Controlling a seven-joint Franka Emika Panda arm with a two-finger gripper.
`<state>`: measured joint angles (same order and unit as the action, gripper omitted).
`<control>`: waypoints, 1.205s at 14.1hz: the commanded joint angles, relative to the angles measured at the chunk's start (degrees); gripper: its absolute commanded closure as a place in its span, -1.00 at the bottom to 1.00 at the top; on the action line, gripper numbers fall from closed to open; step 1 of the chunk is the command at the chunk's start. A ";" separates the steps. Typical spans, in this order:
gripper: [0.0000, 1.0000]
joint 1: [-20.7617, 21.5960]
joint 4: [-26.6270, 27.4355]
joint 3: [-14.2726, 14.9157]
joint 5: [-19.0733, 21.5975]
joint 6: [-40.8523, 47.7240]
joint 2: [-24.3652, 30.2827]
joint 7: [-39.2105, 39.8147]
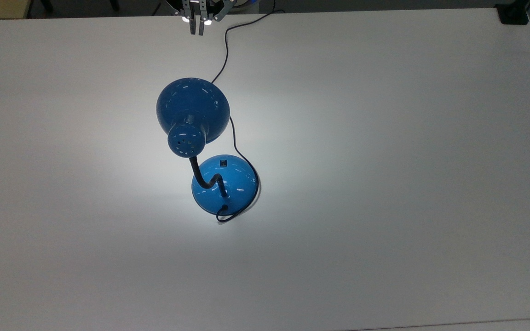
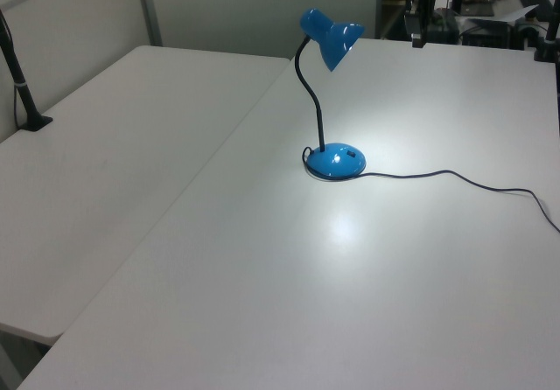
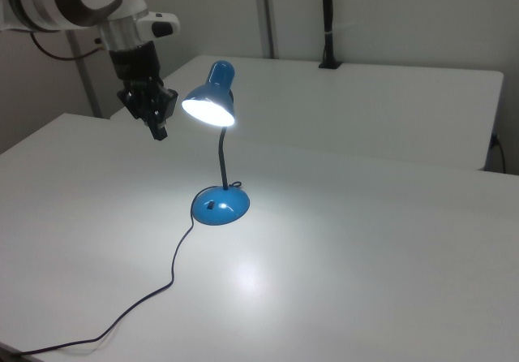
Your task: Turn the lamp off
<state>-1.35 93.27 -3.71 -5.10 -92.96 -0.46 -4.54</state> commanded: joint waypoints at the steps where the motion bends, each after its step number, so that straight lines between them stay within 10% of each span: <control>1: 0.93 0.64 1.73 -0.15 1.23 0.50 0.28 1.47; 17: 0.96 2.14 24.24 -0.51 3.43 -29.55 -2.70 -5.29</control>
<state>0.38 115.32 -4.63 -2.57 -116.47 -1.82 -6.79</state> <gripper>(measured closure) 0.978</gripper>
